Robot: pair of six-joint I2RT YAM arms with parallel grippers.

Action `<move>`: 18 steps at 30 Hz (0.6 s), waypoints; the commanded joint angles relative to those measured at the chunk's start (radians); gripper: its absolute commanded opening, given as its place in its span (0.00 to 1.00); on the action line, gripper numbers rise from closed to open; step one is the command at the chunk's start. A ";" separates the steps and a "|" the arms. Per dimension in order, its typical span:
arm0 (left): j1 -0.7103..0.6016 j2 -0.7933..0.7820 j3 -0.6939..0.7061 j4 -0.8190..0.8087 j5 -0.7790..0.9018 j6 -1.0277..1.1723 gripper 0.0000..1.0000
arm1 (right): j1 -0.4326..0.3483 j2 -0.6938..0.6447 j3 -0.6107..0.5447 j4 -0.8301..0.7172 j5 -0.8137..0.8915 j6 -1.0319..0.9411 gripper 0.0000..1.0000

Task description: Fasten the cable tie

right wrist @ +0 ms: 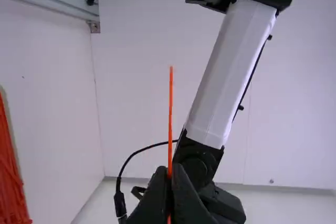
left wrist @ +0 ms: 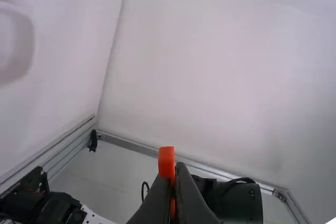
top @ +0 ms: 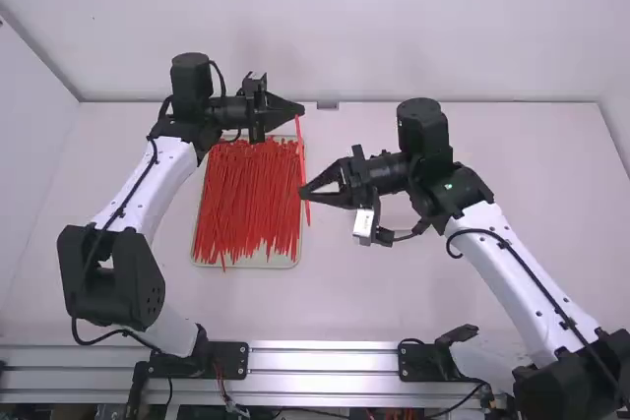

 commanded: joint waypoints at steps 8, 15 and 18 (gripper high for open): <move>-0.007 -0.002 0.020 -0.001 0.011 0.147 0.02 | 0.007 0.005 0.003 -0.001 -0.014 0.271 0.00; -0.010 -0.002 0.020 0.000 0.011 0.285 0.02 | 0.006 0.005 0.003 0.005 -0.018 0.605 0.00; -0.011 -0.002 0.020 0.000 0.011 0.375 0.02 | 0.006 0.005 0.003 0.007 -0.017 0.697 0.00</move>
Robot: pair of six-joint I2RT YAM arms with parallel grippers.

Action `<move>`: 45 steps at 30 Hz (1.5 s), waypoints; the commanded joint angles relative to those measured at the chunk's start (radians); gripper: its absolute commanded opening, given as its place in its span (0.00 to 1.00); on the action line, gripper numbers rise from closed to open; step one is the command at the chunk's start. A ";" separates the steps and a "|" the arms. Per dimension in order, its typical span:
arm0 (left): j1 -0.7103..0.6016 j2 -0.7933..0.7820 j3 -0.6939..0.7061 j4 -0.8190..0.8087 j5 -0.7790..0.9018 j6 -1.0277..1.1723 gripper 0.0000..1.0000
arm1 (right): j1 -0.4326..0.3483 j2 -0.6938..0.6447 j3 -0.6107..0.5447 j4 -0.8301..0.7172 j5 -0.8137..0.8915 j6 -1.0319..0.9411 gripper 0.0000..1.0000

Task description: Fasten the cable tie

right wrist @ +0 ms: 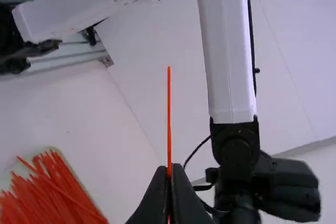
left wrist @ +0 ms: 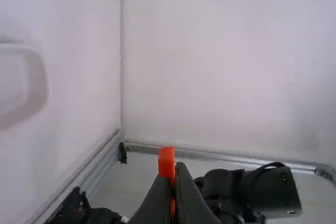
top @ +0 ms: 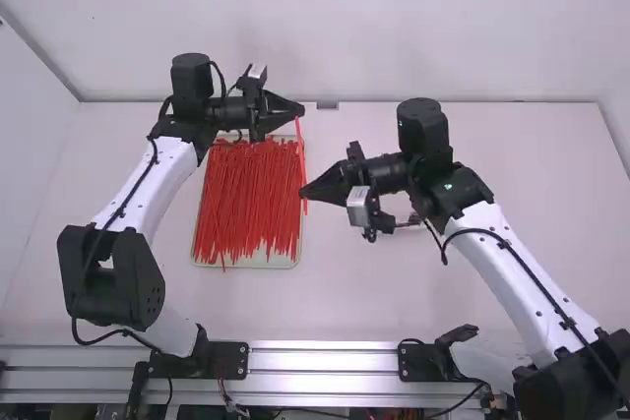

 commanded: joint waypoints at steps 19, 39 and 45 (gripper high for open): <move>-0.015 -0.002 0.020 0.018 0.010 0.534 0.02 | -0.002 0.005 0.003 0.073 -0.163 0.474 0.00; -0.023 -0.002 0.020 0.204 0.037 0.901 0.02 | 0.010 0.005 0.004 0.619 0.122 1.455 0.00; -0.016 -0.002 0.020 0.272 0.041 1.053 0.02 | -0.049 0.005 0.003 0.616 0.203 1.701 0.00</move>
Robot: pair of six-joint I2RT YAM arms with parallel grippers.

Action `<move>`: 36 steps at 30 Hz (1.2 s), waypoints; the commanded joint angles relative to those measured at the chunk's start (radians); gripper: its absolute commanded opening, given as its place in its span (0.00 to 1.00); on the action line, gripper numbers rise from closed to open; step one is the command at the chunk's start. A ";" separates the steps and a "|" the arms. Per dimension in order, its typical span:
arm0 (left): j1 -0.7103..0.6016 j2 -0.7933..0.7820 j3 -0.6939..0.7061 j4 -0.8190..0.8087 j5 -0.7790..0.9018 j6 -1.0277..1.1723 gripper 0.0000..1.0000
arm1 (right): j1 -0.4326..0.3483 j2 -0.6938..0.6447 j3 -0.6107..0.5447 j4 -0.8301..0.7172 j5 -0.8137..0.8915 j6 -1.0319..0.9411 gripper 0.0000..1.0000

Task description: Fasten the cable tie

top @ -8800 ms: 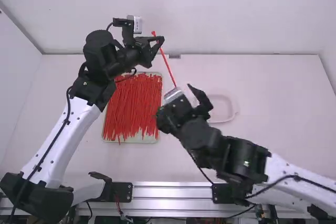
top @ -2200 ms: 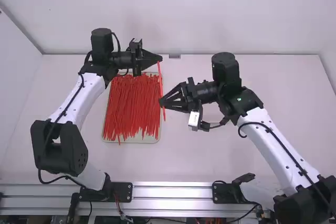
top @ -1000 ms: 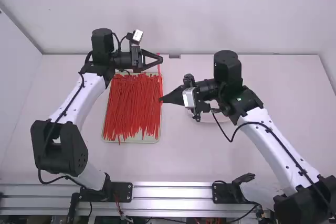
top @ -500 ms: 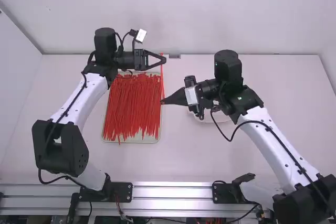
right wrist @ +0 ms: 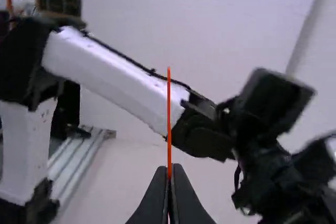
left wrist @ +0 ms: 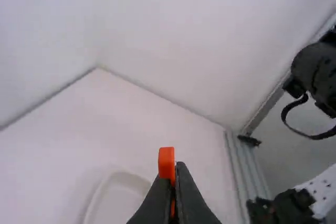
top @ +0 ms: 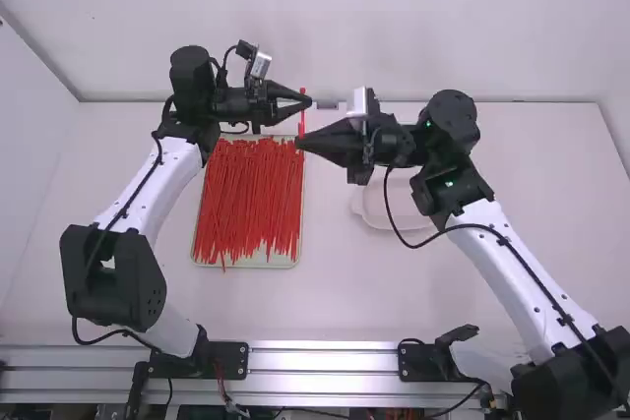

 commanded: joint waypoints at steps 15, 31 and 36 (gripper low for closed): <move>0.003 -0.002 0.020 0.143 -0.011 0.405 0.02 | 0.005 -0.005 -0.042 -0.372 0.094 0.098 0.00; -0.003 -0.002 0.020 0.229 0.227 0.722 0.02 | -0.048 -0.005 -0.356 0.334 0.087 0.661 0.00; -0.041 -0.002 0.020 0.214 0.220 0.774 0.02 | -0.018 -0.005 -0.363 0.345 0.089 0.649 0.00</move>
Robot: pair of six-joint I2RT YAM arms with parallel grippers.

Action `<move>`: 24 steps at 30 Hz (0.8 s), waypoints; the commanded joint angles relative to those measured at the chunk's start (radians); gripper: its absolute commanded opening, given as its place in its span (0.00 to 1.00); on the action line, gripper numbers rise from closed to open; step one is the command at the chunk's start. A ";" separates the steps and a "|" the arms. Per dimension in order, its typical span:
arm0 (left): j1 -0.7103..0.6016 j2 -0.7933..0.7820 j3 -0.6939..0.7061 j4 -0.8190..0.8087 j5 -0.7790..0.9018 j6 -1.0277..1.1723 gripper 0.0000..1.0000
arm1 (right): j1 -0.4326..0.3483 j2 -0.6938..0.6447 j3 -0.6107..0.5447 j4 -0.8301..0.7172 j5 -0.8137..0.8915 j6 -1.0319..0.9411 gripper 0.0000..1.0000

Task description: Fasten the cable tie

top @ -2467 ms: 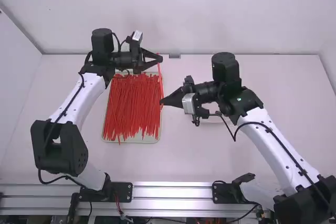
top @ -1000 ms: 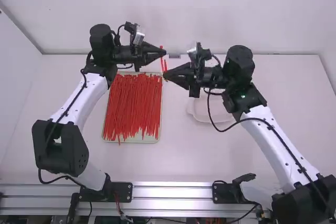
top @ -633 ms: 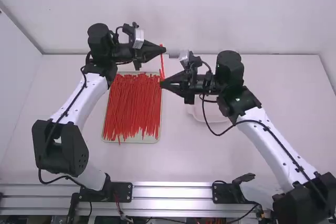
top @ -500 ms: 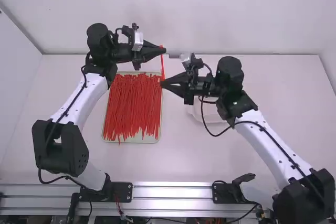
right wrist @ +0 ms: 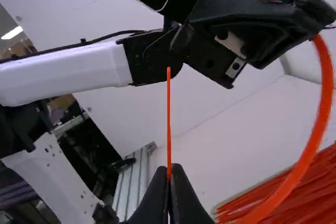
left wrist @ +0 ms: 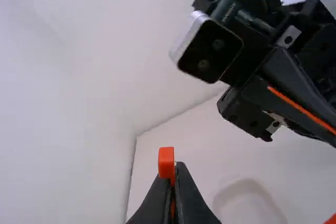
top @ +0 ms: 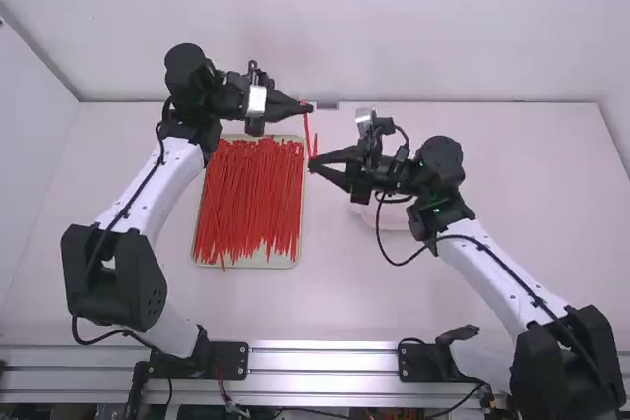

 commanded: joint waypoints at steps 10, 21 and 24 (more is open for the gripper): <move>-0.041 -0.002 0.020 -0.015 0.035 0.097 0.02 | 0.006 -0.005 -0.009 -0.018 -0.011 0.048 0.00; -0.049 -0.002 0.020 -0.173 0.037 0.257 0.02 | 0.006 -0.005 -0.009 -0.053 0.032 0.056 0.00; -0.049 -0.002 0.020 -0.167 0.036 0.257 0.02 | 0.012 -0.005 -0.009 -0.053 0.039 0.056 0.00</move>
